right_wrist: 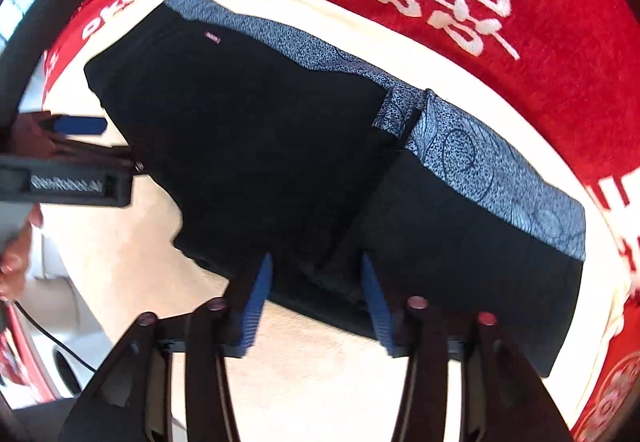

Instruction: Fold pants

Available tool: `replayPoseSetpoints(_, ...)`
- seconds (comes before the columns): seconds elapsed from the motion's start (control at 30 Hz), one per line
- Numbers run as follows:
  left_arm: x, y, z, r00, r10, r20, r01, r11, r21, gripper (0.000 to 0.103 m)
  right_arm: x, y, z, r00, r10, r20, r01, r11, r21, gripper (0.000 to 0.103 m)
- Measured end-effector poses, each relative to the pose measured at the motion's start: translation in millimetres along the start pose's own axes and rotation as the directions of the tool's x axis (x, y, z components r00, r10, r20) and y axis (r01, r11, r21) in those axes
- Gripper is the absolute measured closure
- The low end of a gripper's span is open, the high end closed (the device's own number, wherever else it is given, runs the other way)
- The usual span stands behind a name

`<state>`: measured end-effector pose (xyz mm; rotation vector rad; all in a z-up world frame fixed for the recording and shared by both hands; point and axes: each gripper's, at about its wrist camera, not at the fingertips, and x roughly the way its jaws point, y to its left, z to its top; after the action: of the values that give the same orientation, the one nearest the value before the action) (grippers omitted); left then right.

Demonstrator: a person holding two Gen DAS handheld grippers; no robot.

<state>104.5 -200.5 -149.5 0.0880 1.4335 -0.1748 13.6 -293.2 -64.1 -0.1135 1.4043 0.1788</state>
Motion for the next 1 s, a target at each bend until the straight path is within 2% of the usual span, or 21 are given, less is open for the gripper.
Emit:
replayPoseSetpoints(0.17, -1.8, 10.4, 0.7, 1.000, -0.003, -0.002, 0.003, 1.000, -0.013, 0.000, -10.9, -0.7, -6.9, 0.994, 0.101, -0.031, -0.097, 0.990, 0.100, 0.039)
replayPoseSetpoints(0.27, -3.9, 14.1, 8.6, 1.000, -0.006, -0.002, 0.006, 1.000, -0.009, 0.000, -14.5, -2.7, -11.9, 0.991, 0.128, -0.048, -0.120, 0.982, 0.144, 0.033)
replayPoseSetpoints(0.37, -8.9, 14.5, 10.1, 1.000, -0.008, 0.005, 0.008, 1.000, -0.005, 0.000, -14.4, -1.4, -15.8, 0.986, 0.155, -0.055, -0.142, 0.972, 0.189, 0.032)
replayPoseSetpoints(0.67, -15.0, 20.9, 8.6, 1.000, -0.009, 0.005, 0.009, 1.000, -0.016, 0.000, -0.4, 9.9, -6.6, 0.976, 0.201, -0.089, -0.171, 0.949, 0.266, 0.029)
replayPoseSetpoints(1.0, -10.7, 46.5, 8.1, 1.000, -0.007, -0.007, 0.007, 0.999, -0.046, 0.000, 7.7, 21.2, -3.7, 0.969, 0.214, -0.119, -0.176, 0.947, 0.268, 0.029)
